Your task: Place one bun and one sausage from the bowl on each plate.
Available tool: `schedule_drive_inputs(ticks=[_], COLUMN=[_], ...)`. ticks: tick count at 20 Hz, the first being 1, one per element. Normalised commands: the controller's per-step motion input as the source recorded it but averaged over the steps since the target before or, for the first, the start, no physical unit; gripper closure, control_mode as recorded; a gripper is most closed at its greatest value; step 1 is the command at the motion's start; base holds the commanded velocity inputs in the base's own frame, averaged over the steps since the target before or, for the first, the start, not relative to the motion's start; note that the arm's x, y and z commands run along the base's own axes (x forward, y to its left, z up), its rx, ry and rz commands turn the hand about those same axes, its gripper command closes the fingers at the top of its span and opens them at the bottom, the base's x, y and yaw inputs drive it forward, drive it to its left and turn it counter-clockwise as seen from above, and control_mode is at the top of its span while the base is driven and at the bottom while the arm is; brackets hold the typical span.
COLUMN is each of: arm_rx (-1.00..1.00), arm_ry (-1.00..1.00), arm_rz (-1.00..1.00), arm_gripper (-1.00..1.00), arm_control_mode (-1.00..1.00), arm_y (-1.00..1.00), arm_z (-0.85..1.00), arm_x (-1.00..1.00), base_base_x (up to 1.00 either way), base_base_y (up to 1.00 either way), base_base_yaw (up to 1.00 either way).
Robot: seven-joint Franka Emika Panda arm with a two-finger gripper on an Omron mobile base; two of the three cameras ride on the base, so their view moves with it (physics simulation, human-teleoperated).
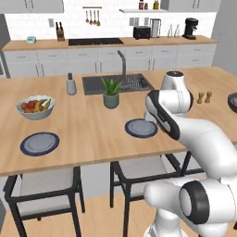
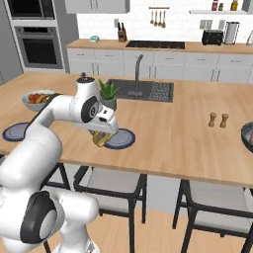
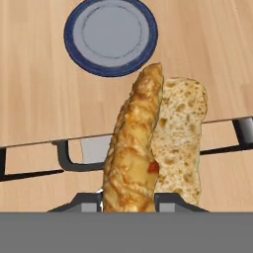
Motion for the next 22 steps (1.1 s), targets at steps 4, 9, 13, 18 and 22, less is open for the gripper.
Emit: schedule_drive_inputs(ticks=[4, 9, 13, 18, 22], arm_rx=[0.00, 0.00, 0.00, 0.00, 0.00], arm_ry=[0.00, 0.00, 0.00, 0.00, 0.00], arm_rz=[0.00, 0.00, 0.00, 0.00, 0.00], arm_gripper=[1.00, 1.00, 1.00, 1.00, 1.00], arm_control_mode=[1.00, -1.00, -1.00, -1.00, -1.00], arm_y=[0.00, -0.04, -0.10, -0.06, -0.11], arm_z=[0.00, -0.03, -0.31, -0.88, -0.76], arm_x=[0.00, 0.33, 0.97, 0.79, 0.44], base_base_x=[0.58, 0.35, 0.00, 0.00, 0.00], base_base_y=[-0.14, -0.03, 0.00, 0.00, 0.00], base_base_yaw=[0.00, 0.00, 0.00, 0.00, 0.00])
